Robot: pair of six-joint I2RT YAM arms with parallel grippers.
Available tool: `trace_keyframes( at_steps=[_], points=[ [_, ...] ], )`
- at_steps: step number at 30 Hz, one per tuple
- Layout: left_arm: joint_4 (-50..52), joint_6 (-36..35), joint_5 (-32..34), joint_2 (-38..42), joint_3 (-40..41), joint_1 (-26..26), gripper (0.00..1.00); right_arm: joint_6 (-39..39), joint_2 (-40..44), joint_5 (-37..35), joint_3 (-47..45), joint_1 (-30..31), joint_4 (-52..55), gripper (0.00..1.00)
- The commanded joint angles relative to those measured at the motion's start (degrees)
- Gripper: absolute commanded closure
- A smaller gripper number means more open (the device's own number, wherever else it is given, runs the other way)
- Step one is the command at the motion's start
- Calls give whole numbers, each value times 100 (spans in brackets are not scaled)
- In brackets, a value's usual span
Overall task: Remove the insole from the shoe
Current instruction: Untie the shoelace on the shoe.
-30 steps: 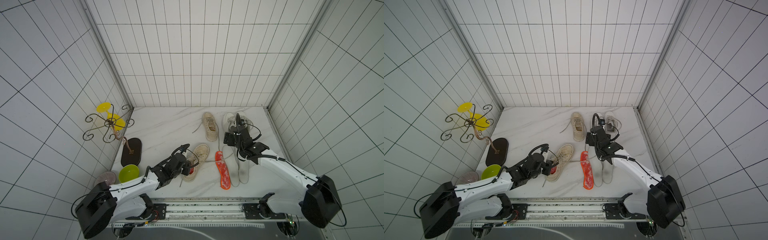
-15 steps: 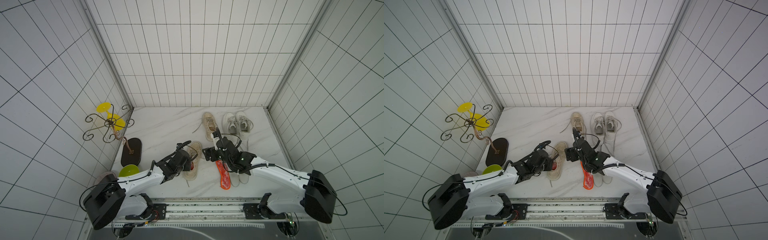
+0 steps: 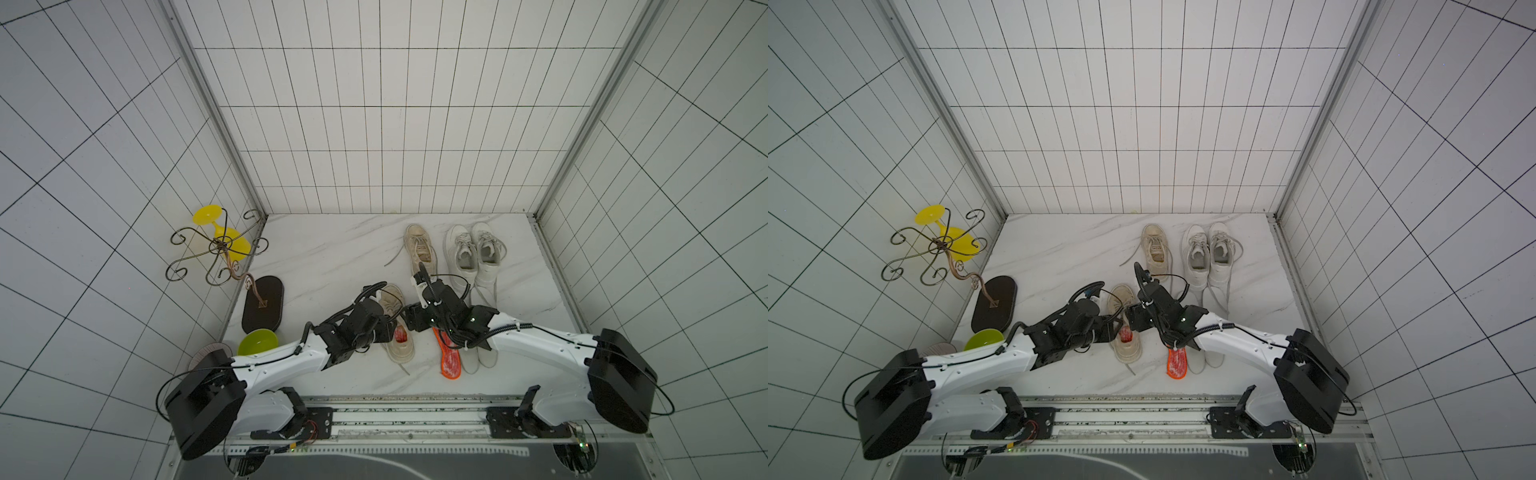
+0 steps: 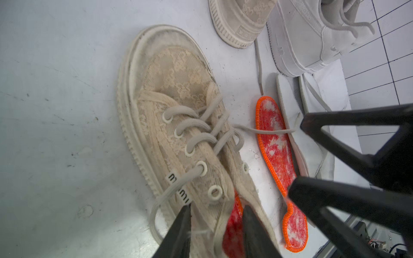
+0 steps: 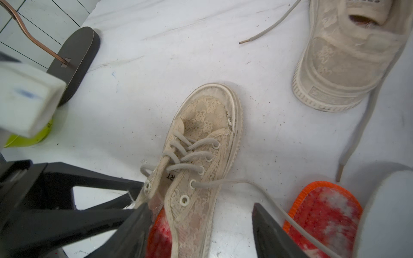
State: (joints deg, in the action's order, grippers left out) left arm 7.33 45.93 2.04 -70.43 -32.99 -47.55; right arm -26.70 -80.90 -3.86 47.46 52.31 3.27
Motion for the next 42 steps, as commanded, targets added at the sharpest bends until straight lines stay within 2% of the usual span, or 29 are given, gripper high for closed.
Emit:
trace_keyframes(
  at_steps=[1,11,16,18,20,26,30,36,40,42],
  points=[
    [78,-74,177,59,-59,108,61,42,-105,52,-195,144,-19,31],
    [-186,-164,-55,-261,-14,125,60,24,-488,34,-144,314,-10,39],
    [-127,-162,116,-388,-45,127,62,4,-679,-162,-11,329,54,54],
    [-90,-142,241,-389,-50,143,67,-34,-731,-378,84,331,158,63],
    [52,-198,319,-384,-117,193,75,-65,-746,-543,186,331,340,76],
    [203,-155,592,-280,35,329,94,-226,-657,-1073,149,297,422,89],
    [344,-167,821,-102,149,342,100,-478,-525,-1309,27,133,577,90],
    [306,106,939,328,598,474,100,-811,-175,-830,-555,-648,450,92],
    [-249,-32,415,266,676,445,100,-254,-179,-685,-471,-309,173,92],
    [-569,2,245,134,651,326,100,5,-285,-450,-432,-155,-25,86]
  ],
)
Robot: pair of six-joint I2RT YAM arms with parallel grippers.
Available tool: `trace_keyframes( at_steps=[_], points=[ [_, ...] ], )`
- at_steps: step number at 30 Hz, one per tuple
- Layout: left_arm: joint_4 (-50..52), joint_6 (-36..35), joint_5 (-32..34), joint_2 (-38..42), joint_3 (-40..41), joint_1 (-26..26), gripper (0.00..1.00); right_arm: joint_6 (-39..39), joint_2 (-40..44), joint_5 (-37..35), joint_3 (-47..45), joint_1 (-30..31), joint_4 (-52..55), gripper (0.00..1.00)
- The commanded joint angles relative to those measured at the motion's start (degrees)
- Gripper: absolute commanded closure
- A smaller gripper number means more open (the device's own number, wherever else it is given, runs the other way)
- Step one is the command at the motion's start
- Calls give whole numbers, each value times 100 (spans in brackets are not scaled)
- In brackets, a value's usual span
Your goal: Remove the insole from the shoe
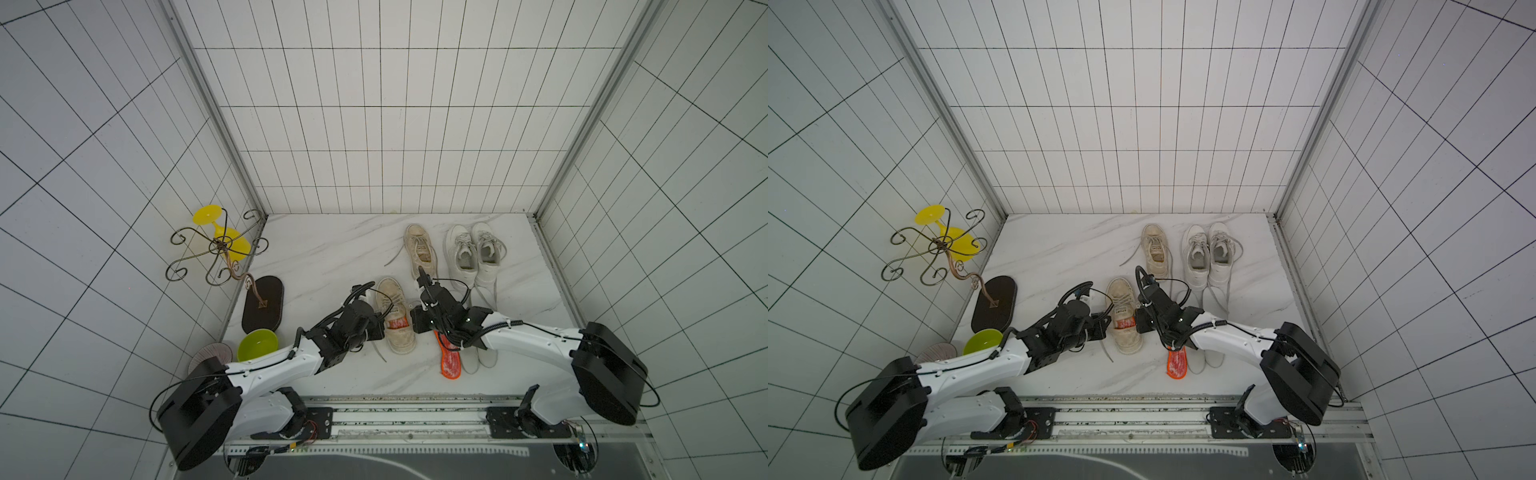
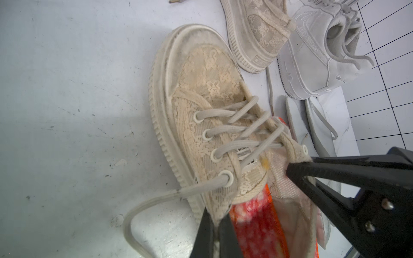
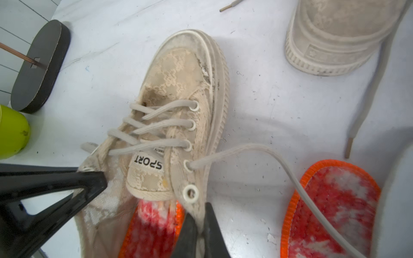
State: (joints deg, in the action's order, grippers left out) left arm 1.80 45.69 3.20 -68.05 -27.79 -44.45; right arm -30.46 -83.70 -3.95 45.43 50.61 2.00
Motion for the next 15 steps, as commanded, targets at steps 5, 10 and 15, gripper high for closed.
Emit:
trace_keyframes(
  at_steps=[5,10,15],
  points=[
    [-330,181,186,-333,-144,-447,100,685,-68,86,-303,76,-236,65],
    [-787,420,-8,-475,-40,-486,100,916,-47,324,-359,212,-301,43],
    [-753,411,-2,-466,-42,-495,100,926,-133,120,-356,353,-156,29]
  ],
)
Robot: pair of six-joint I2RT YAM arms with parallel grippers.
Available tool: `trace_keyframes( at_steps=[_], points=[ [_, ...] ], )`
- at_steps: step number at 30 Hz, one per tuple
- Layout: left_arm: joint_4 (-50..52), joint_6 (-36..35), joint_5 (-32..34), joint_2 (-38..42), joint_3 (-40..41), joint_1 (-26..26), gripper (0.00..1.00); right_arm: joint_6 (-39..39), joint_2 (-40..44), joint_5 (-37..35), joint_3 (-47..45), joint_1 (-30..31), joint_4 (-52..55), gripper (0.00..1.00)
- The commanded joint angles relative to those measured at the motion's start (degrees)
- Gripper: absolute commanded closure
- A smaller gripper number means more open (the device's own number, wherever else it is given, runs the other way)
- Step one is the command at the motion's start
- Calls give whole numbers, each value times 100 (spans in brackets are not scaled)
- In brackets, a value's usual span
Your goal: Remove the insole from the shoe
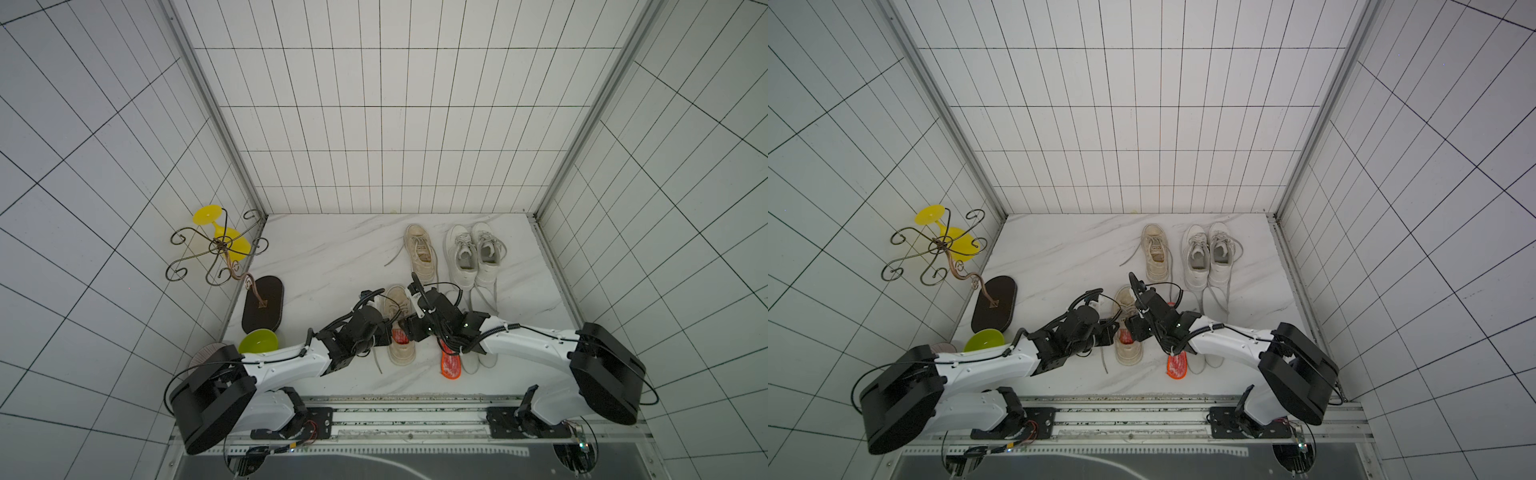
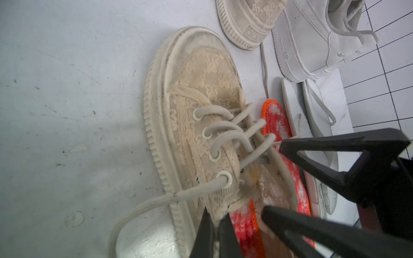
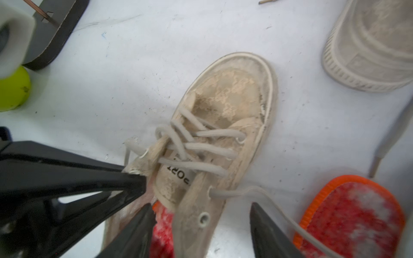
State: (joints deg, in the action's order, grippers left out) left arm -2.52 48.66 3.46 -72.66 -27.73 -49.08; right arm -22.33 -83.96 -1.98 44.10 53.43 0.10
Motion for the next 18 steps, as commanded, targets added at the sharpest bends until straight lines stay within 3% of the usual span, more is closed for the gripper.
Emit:
trace_keyframes(
  at_steps=[1,10,18],
  points=[
    [-300,113,-11,13,-61,-36,100,62,-227,-200,-143,79,238,28],
    [-202,80,49,27,-74,-32,100,10,-624,-516,-113,206,551,21],
    [-231,46,-68,9,-79,-71,100,-165,-920,-1560,141,203,384,27]
  ],
)
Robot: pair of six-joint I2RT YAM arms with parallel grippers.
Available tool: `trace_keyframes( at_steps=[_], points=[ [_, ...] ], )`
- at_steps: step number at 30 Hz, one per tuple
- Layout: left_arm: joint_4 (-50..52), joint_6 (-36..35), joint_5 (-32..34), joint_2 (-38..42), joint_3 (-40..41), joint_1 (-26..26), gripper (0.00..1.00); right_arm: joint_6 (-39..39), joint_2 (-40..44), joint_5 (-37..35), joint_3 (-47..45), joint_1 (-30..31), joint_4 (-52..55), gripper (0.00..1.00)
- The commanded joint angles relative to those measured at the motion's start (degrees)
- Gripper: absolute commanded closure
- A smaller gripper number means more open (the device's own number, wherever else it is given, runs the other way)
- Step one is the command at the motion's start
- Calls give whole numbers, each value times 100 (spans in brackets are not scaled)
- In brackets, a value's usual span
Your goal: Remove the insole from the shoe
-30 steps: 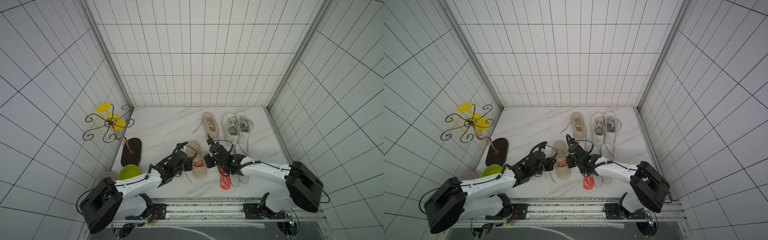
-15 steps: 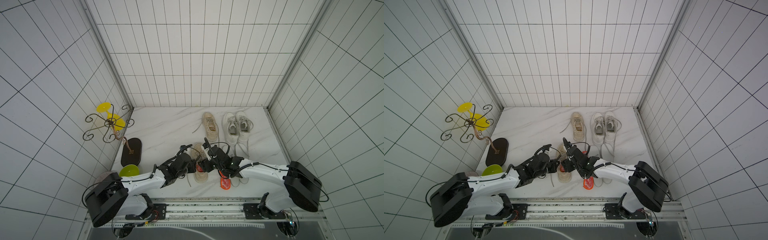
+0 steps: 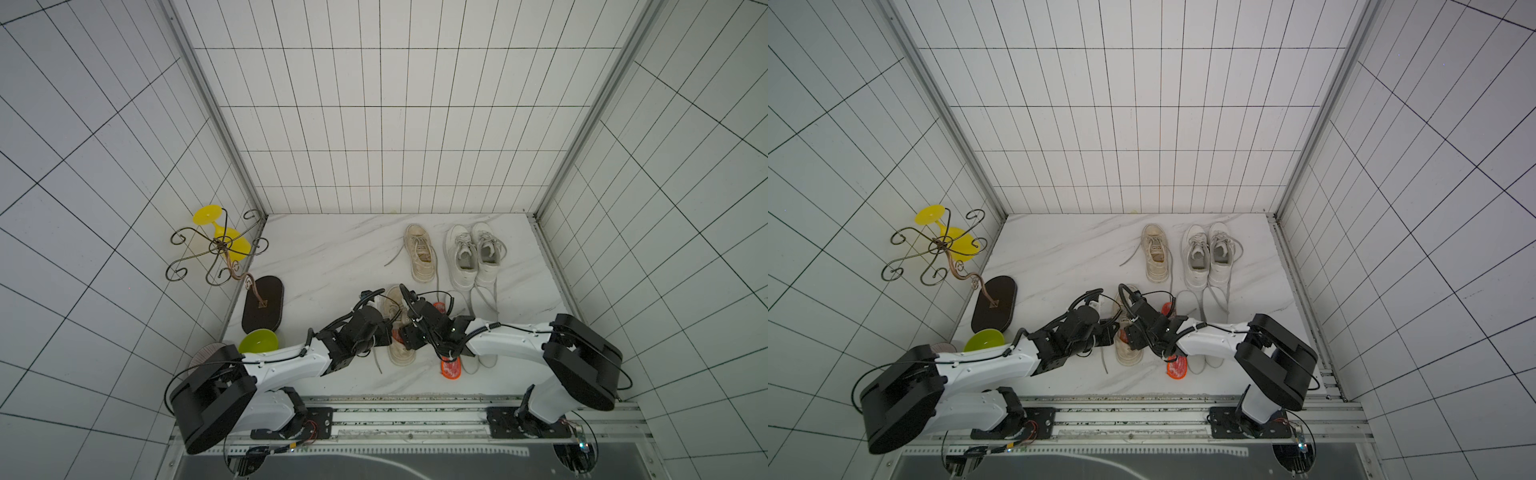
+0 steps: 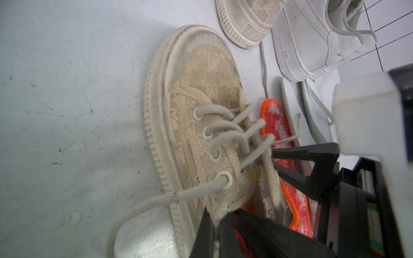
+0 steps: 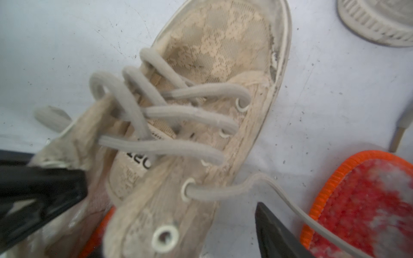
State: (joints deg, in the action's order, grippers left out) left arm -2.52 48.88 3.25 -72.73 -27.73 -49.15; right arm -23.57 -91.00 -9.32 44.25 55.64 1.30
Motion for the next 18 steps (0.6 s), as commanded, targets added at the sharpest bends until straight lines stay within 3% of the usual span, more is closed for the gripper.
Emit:
trace_keyframes(
  at_steps=[1,4,10,18],
  points=[
    [-229,7,-51,21,-74,-60,99,-35,-179,-900,171,-23,214,28],
    [-186,-31,-47,-2,-67,-60,92,6,-37,-986,258,-18,53,30],
    [-38,-189,33,17,-149,-60,70,13,141,-1195,407,-23,-32,32],
    [225,-412,128,-175,-439,-45,61,11,235,-1107,523,-57,-147,31]
  ],
)
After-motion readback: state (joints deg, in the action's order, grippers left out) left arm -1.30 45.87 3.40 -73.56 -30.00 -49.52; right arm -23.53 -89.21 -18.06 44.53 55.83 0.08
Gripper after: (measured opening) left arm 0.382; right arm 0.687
